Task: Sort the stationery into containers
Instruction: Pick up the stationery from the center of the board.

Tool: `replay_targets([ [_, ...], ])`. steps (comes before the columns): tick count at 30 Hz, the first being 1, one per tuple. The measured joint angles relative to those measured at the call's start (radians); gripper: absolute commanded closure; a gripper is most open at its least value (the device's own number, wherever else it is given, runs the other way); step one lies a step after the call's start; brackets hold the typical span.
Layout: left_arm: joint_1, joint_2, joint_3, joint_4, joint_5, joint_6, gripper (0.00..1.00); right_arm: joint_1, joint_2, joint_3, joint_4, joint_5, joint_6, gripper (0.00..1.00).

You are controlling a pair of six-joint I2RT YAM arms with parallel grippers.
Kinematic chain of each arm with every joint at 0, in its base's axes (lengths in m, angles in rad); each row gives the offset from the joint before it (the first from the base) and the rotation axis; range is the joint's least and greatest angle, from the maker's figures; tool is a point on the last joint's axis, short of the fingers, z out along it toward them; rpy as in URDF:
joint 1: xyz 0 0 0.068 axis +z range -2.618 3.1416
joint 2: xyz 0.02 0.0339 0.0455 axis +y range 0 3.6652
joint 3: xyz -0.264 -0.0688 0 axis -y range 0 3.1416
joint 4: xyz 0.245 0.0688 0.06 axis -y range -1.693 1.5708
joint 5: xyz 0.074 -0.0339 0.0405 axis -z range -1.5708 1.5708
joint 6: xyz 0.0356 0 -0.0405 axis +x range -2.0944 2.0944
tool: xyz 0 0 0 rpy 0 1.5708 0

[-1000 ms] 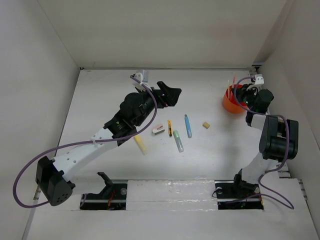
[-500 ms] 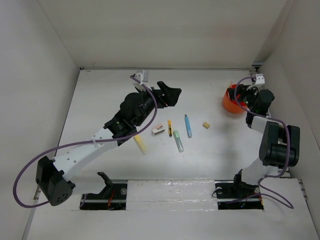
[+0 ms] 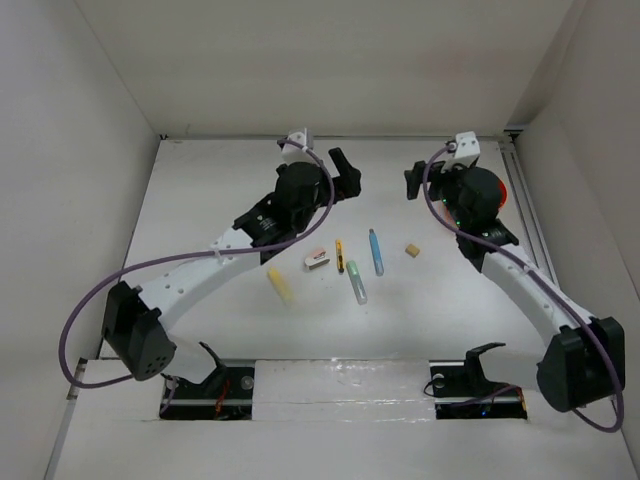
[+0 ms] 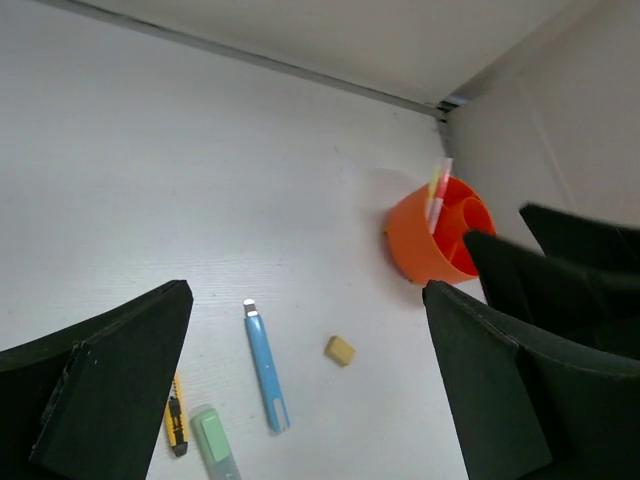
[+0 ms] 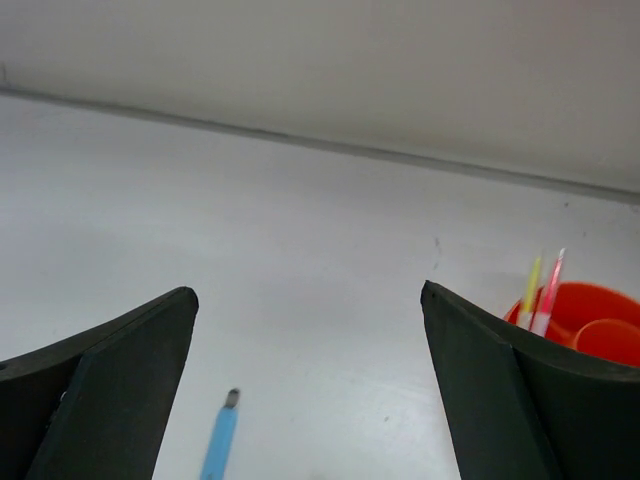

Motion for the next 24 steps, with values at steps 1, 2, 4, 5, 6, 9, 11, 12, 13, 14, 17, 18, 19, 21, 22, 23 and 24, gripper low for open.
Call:
replay_targets([
  [1, 0.010, 0.025, 0.038, -0.043, -0.007, -0.010, 0.00, 0.059, -0.015, 0.011, -0.048, 0.066, 0.001, 0.00],
  [2, 0.024, 0.050, 0.076, -0.079, -0.014, -0.022, 0.00, 0.108, -0.035, 0.011, -0.091, 0.114, 0.001, 0.00],
  [4, 0.059, 0.101, 0.162, -0.168, -0.031, -0.045, 0.00, 0.182, -0.075, 0.005, -0.166, 0.160, 0.001, 0.00],
  [5, 0.073, 0.131, 0.209, -0.212, -0.045, -0.055, 0.00, 0.204, -0.091, 0.004, -0.196, 0.164, -0.002, 0.00],
  [6, 0.086, 0.159, 0.254, -0.249, -0.060, -0.064, 0.00, 0.219, -0.103, 0.004, -0.222, 0.166, -0.002, 0.00],
  [9, 0.106, 0.225, 0.355, -0.363, -0.103, -0.098, 0.00, 0.240, -0.112, 0.003, -0.298, 0.182, 0.007, 0.00],
  [11, 0.118, 0.257, 0.400, -0.432, -0.110, -0.119, 0.00, 0.253, -0.099, -0.007, -0.335, 0.190, 0.017, 0.00],
  [12, 0.124, 0.266, 0.411, -0.462, -0.102, -0.130, 0.00, 0.263, -0.089, -0.016, -0.352, 0.195, 0.020, 0.00],
  [13, 0.136, 0.270, 0.415, -0.485, -0.090, -0.138, 0.00, 0.275, -0.076, -0.026, -0.366, 0.205, 0.027, 0.00],
  [14, 0.153, 0.271, 0.414, -0.507, -0.078, -0.145, 0.00, 0.290, -0.064, -0.034, -0.384, 0.213, 0.033, 0.00],
  [17, 0.212, 0.268, 0.393, -0.546, -0.058, -0.160, 0.00, 0.342, -0.029, -0.070, -0.425, 0.232, 0.048, 0.00],
  [18, 0.230, 0.266, 0.383, -0.554, -0.060, -0.164, 0.00, 0.359, -0.024, -0.081, -0.436, 0.232, 0.051, 0.00],
  [19, 0.243, 0.261, 0.371, -0.563, -0.064, -0.167, 0.00, 0.375, -0.021, -0.090, -0.439, 0.232, 0.054, 0.00],
  [21, 0.249, 0.249, 0.351, -0.588, -0.077, -0.172, 0.00, 0.406, -0.019, -0.097, -0.444, 0.233, 0.061, 0.00],
  [22, 0.248, 0.239, 0.338, -0.596, -0.082, -0.174, 0.00, 0.422, -0.015, -0.097, -0.443, 0.235, 0.066, 0.00],
  [23, 0.245, 0.225, 0.323, -0.605, -0.090, -0.175, 0.00, 0.434, -0.009, -0.097, -0.441, 0.239, 0.070, 0.00],
  [24, 0.242, 0.210, 0.309, -0.615, -0.097, -0.176, 0.00, 0.446, -0.002, -0.097, -0.441, 0.239, 0.072, 0.01],
])
